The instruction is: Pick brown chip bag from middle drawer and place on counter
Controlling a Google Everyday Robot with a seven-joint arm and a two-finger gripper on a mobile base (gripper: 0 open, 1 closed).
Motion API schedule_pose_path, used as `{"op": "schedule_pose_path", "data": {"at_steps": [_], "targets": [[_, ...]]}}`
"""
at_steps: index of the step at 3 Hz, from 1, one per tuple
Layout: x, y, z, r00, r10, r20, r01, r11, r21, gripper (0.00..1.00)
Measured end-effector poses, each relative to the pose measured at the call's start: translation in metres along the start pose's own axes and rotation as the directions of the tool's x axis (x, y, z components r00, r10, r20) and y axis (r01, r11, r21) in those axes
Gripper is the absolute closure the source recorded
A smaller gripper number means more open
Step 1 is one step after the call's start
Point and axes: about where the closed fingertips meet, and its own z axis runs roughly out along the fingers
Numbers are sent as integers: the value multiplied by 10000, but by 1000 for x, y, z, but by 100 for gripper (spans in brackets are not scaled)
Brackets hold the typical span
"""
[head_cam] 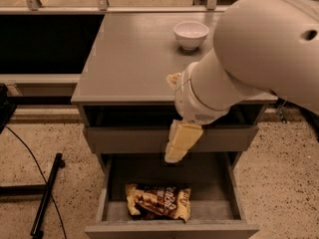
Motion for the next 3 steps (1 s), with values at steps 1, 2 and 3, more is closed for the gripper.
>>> {"op": "schedule_pose_path", "data": {"at_steps": [1, 2, 3], "targets": [[-8, 5, 24, 9985, -77, 551, 97, 9993, -366, 0], [-10, 17, 73, 9938, -100, 1106, 181, 9972, -726, 0], [6, 31, 142, 9913, 142, 1309, 24, 9920, -1259, 0]]}}
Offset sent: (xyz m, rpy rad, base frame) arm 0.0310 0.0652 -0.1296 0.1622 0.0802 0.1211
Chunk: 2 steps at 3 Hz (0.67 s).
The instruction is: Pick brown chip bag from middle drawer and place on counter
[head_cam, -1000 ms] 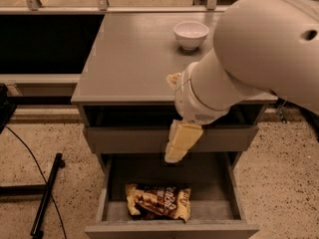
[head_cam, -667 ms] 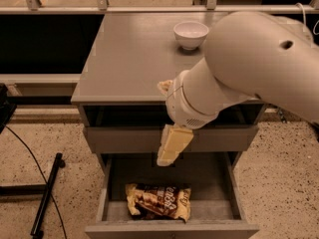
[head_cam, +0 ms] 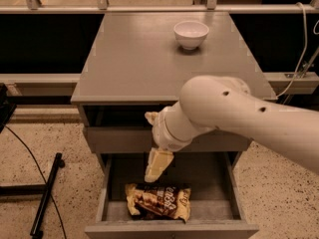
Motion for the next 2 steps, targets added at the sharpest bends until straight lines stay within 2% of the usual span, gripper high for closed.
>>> {"op": "schedule_pose_path", "data": {"at_steps": [1, 2], "targets": [[27, 6, 58, 9998, 177, 72, -172, 9978, -640, 0], [27, 6, 58, 9998, 177, 72, -172, 9978, -640, 0]]}}
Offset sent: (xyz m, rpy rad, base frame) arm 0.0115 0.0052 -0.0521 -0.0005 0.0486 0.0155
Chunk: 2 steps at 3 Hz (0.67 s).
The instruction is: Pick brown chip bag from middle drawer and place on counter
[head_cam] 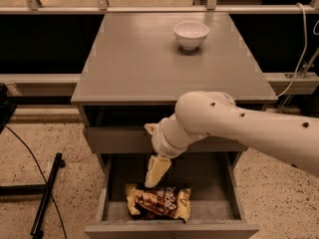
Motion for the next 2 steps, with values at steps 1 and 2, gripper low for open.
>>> {"op": "schedule_pose_path", "data": {"at_steps": [1, 2], "targets": [[14, 19, 11, 9993, 265, -246, -274, 9990, -343, 0], [35, 45, 23, 9948, 541, -860, -597, 9962, -639, 8]]}}
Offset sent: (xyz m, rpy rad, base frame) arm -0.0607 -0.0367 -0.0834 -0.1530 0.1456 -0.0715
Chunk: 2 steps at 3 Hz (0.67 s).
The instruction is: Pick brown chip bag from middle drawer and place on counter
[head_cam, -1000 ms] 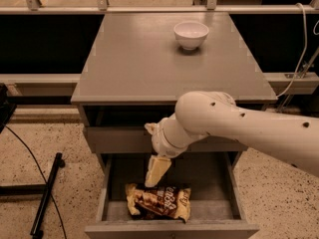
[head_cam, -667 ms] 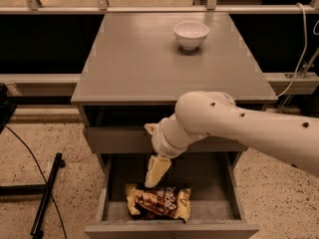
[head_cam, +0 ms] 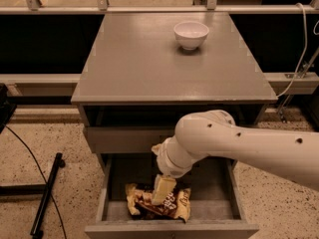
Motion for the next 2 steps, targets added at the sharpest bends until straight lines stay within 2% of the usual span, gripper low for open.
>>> {"op": "schedule_pose_path", "data": {"at_steps": [1, 2], "targets": [[24, 19, 27, 9989, 178, -436, -192, 9993, -318, 9], [50, 28, 56, 9989, 314, -362, -326, 9989, -342, 16]]}}
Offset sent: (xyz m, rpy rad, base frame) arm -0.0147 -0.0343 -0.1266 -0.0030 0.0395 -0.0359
